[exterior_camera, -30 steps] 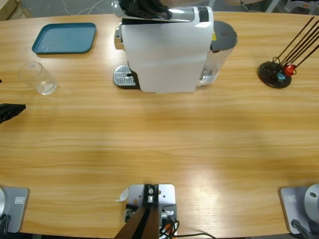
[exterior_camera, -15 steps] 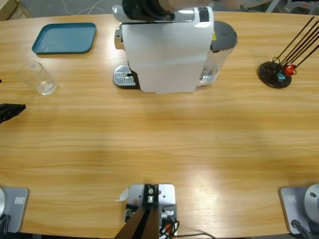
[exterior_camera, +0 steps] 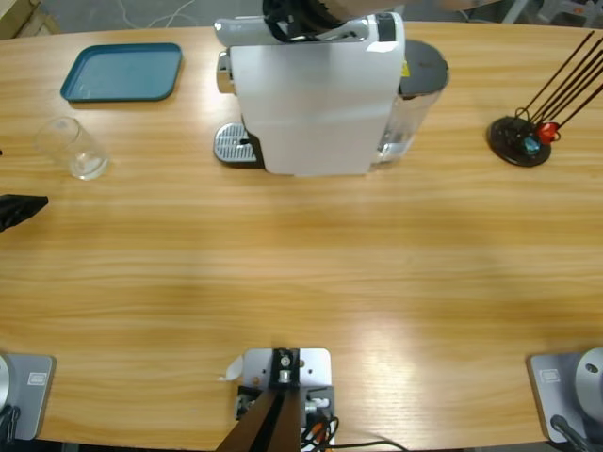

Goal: Pour coffee

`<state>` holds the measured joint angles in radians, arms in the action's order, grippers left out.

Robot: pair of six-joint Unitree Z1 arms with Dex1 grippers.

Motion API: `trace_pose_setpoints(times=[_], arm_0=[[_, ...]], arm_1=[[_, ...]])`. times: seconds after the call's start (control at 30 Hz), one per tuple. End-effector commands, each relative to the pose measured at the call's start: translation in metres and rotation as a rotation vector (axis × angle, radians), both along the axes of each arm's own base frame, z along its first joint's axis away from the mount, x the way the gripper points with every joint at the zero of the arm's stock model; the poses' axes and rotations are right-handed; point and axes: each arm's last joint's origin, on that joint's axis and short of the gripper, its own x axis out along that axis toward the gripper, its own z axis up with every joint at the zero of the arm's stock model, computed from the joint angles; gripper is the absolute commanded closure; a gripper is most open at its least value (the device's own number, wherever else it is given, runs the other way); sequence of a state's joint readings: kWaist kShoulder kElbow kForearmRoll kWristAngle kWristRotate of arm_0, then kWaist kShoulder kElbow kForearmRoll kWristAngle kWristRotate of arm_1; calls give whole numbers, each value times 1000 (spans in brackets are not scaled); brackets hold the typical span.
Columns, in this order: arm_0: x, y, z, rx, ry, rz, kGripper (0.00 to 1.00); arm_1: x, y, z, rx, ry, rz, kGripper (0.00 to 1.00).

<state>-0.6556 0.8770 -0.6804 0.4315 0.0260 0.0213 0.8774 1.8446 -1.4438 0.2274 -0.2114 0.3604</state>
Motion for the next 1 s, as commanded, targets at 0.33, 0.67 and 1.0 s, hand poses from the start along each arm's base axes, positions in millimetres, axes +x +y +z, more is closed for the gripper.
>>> trace_pose_setpoints(times=[0.33,0.67,1.0], arm_0=[[16,28,-31,131,45,482,1],[70,23,-65,129,40,649,0],[110,11,-100,64,47,674,0]], arm_1=[[-136,-96,59,-36,-71,470,0],[-153,-109,15,-123,74,451,0],[-153,-104,2,-154,99,441,0]])
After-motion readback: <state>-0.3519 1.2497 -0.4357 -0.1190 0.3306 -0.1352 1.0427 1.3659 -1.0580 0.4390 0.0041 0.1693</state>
